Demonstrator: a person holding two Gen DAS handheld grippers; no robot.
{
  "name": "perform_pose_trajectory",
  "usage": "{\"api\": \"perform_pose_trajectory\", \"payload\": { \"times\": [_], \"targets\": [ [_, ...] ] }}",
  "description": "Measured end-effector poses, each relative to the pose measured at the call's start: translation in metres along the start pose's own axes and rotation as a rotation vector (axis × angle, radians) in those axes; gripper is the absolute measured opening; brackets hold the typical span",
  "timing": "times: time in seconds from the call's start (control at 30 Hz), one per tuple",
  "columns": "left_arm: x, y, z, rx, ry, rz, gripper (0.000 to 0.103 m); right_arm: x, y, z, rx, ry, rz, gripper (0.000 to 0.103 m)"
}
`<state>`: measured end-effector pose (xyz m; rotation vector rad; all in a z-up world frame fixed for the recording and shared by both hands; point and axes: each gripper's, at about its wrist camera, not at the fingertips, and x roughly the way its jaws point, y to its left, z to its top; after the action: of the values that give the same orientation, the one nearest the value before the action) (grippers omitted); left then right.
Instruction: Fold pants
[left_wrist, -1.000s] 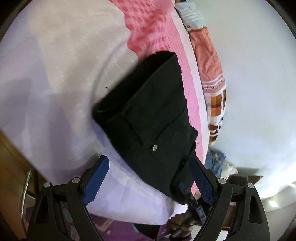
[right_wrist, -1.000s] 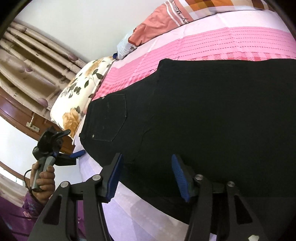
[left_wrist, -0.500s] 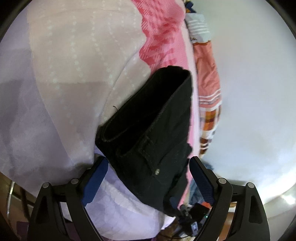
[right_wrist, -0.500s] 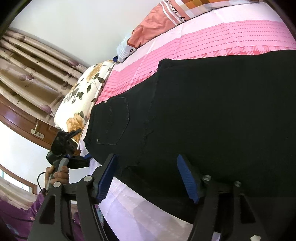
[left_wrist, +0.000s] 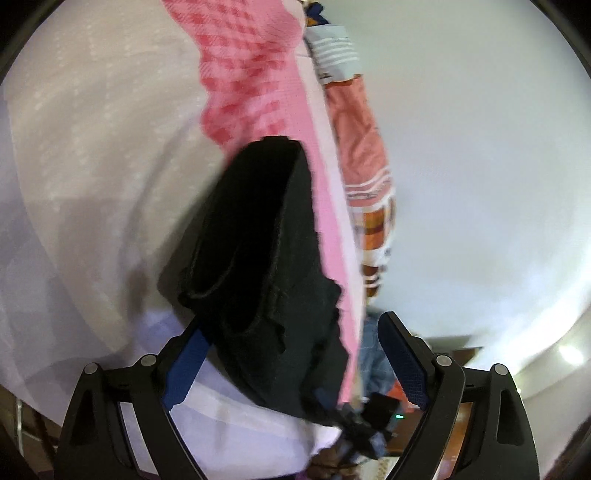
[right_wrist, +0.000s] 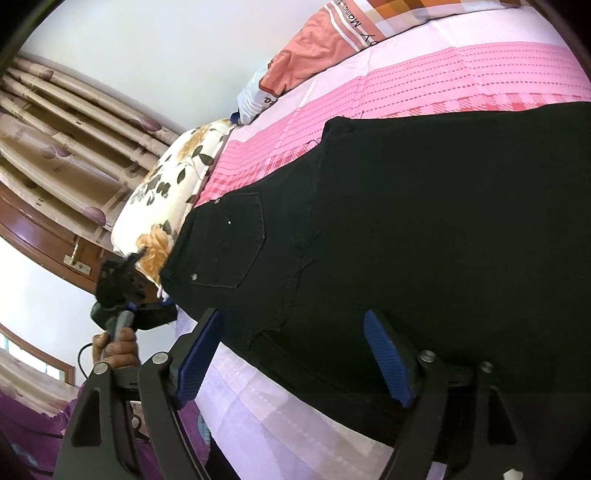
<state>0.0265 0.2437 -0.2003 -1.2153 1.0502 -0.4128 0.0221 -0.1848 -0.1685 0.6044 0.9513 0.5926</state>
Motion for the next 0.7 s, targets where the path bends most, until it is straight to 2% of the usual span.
{"api": "perform_pose_trajectory", "payload": {
  "times": [0.03, 0.13, 0.23, 0.37, 0.43, 0.53, 0.7],
  "targets": [
    [0.003, 0.006, 0.0, -0.013, 0.001, 0.024, 0.089, 0.0, 0.0, 0.0, -0.001, 0.0, 0.0, 0.077],
    [0.003, 0.014, -0.001, -0.034, -0.028, 0.008, 0.089, 0.0, 0.0, 0.0, -0.002, -0.001, 0.001, 0.078],
    [0.008, 0.006, -0.005, -0.013, -0.064, 0.034, 0.099, 0.001, 0.002, 0.001, -0.007, -0.001, 0.001, 0.08],
    [0.023, -0.016, -0.01, 0.106, -0.064, 0.135, 0.102, 0.002, 0.002, 0.001, -0.009, -0.003, 0.001, 0.08],
    [0.026, -0.019, -0.011, 0.145, -0.065, 0.132, 0.102, 0.002, 0.002, 0.0, -0.008, -0.006, 0.003, 0.081],
    [0.026, -0.012, -0.008, 0.15, -0.076, 0.096, 0.102, 0.002, 0.003, -0.001, -0.017, -0.01, 0.001, 0.084],
    [0.027, -0.01, -0.003, 0.155, -0.021, 0.094, 0.1, 0.005, 0.011, -0.006, -0.073, -0.015, -0.015, 0.092]
  ]
}}
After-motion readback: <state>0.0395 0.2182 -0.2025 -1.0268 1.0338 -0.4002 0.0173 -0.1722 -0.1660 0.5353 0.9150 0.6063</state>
